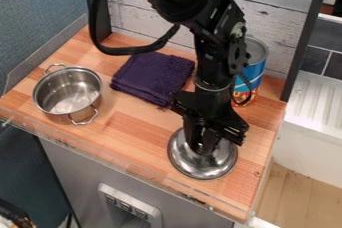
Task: Put the cover into silver pot
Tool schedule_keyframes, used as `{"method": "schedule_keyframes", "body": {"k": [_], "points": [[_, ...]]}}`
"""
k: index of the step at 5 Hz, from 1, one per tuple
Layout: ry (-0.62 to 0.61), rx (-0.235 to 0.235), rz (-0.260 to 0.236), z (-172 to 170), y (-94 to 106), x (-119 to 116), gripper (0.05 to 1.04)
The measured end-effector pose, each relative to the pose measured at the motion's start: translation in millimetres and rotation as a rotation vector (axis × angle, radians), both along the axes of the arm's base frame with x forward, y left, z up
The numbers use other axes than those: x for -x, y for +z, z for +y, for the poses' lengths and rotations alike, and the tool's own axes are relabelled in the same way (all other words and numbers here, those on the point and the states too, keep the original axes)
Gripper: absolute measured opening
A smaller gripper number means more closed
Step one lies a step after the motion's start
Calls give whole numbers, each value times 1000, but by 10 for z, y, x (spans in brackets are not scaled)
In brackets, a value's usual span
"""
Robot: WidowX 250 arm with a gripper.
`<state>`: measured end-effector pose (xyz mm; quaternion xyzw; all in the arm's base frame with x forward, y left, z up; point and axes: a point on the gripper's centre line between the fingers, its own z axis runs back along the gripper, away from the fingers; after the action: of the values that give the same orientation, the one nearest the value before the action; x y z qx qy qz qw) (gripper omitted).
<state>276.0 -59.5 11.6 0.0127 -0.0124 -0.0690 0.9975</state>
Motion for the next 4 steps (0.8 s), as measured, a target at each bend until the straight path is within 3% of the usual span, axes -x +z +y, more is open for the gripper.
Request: {"method": "schedule_keyframes", "body": {"k": [1,3,4], "points": [[44,10,-37,122,152,-78,284],[338,53,-130,918,708,-20,284],[452,33,-120,1272,729,81,284]]}}
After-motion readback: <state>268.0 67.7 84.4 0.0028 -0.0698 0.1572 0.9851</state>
